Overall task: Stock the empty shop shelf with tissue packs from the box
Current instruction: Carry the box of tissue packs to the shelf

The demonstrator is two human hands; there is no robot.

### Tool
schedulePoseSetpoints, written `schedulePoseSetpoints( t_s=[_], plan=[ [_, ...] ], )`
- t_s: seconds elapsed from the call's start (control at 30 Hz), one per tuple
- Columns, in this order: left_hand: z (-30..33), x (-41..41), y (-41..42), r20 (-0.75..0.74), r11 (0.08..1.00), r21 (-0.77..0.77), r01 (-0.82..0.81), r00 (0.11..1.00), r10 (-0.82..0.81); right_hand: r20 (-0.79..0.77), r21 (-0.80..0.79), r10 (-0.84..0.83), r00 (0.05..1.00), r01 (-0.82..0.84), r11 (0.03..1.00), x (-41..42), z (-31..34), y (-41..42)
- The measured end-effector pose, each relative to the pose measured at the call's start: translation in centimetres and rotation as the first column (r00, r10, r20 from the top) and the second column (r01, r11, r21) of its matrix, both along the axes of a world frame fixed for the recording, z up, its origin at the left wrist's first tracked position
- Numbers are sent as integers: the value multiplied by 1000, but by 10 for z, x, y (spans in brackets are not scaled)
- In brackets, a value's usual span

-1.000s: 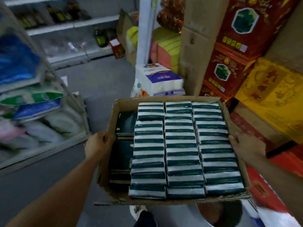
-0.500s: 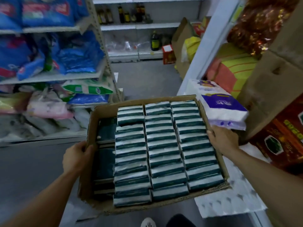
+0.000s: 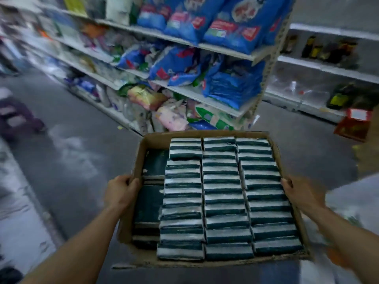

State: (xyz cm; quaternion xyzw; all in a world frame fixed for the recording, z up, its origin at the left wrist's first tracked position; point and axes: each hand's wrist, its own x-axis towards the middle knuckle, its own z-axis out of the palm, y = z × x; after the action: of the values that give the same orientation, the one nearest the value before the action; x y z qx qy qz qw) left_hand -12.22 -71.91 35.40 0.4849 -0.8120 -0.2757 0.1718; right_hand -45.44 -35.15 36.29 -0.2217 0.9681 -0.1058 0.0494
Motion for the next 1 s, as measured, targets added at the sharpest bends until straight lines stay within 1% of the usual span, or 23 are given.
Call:
schedulePoseSetpoints(
  t_s=[0.03,0.07,0.13,0.23,0.3,0.4,0.47,0.57,0.7,0.8,0.87,1.0],
  plan=[
    [0,6,-2,-1,998,2,-61,998,61,7,-42,61,998,-61,997,-21,-11,-17],
    [-1,12,-4,10,993,0,-119,993,119,-18,-63,127,992,-128,990,-47,-26,-33],
    [0,24,-12,35,978,3,-210,977,210,-67,-54,236,970,-239,969,-78,-39,-75],
    [0,43,-32,47,954,-23,-300,953,300,-66,-3,350,934,-351,936,-61,-6,-148],
    [1,54,-49,59,931,-23,-364,929,365,-87,21,401,912,-400,916,-55,0,-197],
    [-2,73,-85,84,881,-14,-472,878,472,-77,114,472,878,-463,879,-53,-4,-274],
    [-10,86,-117,107,853,-28,-520,847,520,-67,125,513,856,-503,855,-47,-7,-330],
    [-19,100,-177,128,821,-42,-570,811,570,-66,89,544,836,-538,838,-40,-15,-416],
    [-22,122,-265,158,779,-51,-624,766,624,-56,129,592,804,-582,803,-32,-19,-535],
    [-15,132,-333,167,754,-59,-655,738,654,-67,74,631,773,-627,775,-30,-27,-625],
    [-13,140,-374,179,732,-70,-677,714,677,-65,35,659,749,-659,752,-26,-25,-680],
    [-14,155,-458,176,688,-62,-723,671,721,-84,67,695,714,-692,719,-7,-5,-786]
  ],
)
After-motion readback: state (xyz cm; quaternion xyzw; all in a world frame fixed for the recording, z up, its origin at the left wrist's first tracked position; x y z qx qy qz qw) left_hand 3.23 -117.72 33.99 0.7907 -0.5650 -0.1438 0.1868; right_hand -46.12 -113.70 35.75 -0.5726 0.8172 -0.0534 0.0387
